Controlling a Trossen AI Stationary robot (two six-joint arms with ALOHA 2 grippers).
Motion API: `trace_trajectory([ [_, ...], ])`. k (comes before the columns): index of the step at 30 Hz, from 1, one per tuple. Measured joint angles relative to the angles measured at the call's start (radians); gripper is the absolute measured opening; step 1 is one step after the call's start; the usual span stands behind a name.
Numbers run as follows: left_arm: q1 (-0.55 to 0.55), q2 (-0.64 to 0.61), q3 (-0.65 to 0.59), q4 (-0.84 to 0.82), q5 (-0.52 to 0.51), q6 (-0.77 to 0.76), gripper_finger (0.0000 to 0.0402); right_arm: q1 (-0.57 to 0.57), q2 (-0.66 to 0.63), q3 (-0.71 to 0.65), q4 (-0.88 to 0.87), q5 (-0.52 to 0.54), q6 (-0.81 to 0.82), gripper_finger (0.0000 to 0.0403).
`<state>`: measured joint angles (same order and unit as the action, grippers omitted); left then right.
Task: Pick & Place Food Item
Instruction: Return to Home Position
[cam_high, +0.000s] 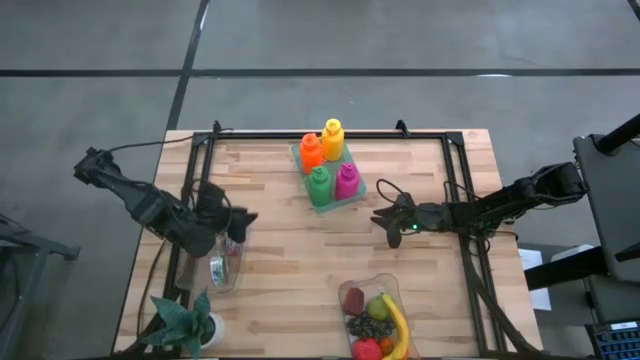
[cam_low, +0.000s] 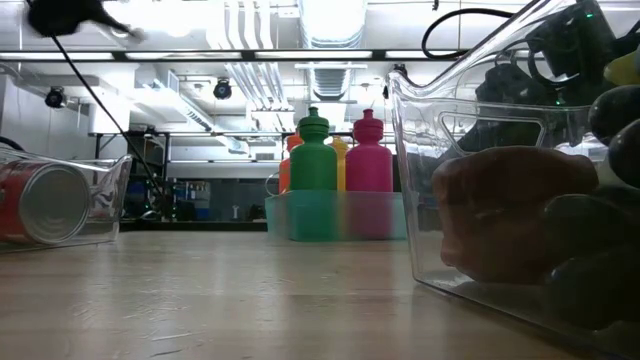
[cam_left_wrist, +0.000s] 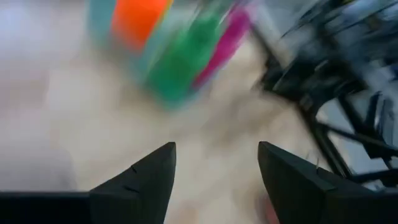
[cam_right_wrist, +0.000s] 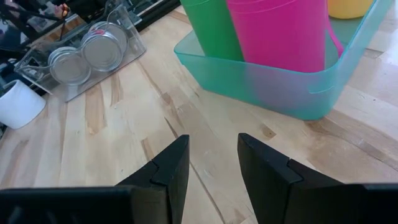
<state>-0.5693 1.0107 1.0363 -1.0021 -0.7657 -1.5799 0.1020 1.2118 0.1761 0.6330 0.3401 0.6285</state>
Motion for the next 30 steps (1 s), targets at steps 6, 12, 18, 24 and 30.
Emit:
trace_trajectory([
  [6,0.066,0.003,-0.035,0.444,-0.173,0.684,0.0231,0.000,0.000,0.000,0.000,0.000,0.000,0.0134],
  [12,0.215,0.022,-0.115,0.844,0.085,1.082,0.0231,0.000,0.000,0.000,0.000,0.000,0.000,0.0134],
  [18,0.434,0.022,-0.228,1.092,0.538,1.143,0.0231,0.000,0.000,0.000,0.000,0.000,0.000,0.0134],
  [24,0.535,0.021,-0.364,1.364,0.737,1.281,0.0229,0.000,0.000,0.000,0.000,0.000,0.000,0.0134],
  [30,0.537,0.019,-0.500,1.559,0.751,1.381,0.0196,0.000,0.000,0.000,0.000,0.000,0.000,0.0134],
])
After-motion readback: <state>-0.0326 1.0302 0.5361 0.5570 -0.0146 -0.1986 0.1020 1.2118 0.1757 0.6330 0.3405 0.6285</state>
